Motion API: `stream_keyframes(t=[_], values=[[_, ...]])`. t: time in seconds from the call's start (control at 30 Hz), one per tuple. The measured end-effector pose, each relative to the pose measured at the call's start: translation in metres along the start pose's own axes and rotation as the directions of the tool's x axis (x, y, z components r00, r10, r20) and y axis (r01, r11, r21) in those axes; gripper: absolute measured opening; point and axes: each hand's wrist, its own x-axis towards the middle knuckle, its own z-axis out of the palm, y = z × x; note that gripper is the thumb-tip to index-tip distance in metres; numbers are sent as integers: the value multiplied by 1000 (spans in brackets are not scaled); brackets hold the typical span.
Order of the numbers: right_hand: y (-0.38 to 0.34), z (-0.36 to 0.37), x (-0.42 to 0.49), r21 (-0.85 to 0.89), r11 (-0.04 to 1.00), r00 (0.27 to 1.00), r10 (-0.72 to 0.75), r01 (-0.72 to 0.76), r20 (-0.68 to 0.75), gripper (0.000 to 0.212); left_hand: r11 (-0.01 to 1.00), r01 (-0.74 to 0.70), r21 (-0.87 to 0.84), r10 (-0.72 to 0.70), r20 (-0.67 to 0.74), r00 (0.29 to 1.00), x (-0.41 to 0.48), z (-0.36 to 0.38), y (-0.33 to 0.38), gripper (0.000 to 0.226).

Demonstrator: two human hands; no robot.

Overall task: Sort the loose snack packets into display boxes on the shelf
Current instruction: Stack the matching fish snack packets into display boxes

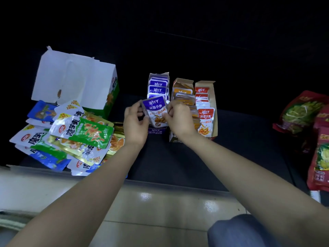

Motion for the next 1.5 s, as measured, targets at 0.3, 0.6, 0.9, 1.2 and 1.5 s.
stream_keyframes(t=[0.3,0.6,0.9,1.2,1.5], values=[[-6,-8,6,-30,999,994,29,-26,107,11,994,-83,72,85,-31,996,5,-3,6,43],[-3,-19,4,-31,998,965,-49,59,258,25,924,-256,285,226,134,965,13,-12,4,29],[10,-31,-3,194,971,975,-167,137,147,35,917,-245,314,191,193,962,1,-1,5,48],[31,-19,-12,-173,922,934,-323,347,150,59,877,-216,428,92,292,952,-6,4,-1,75],[34,-29,-13,-129,920,922,-347,370,171,66,922,-121,368,-8,330,944,-17,2,0,96]])
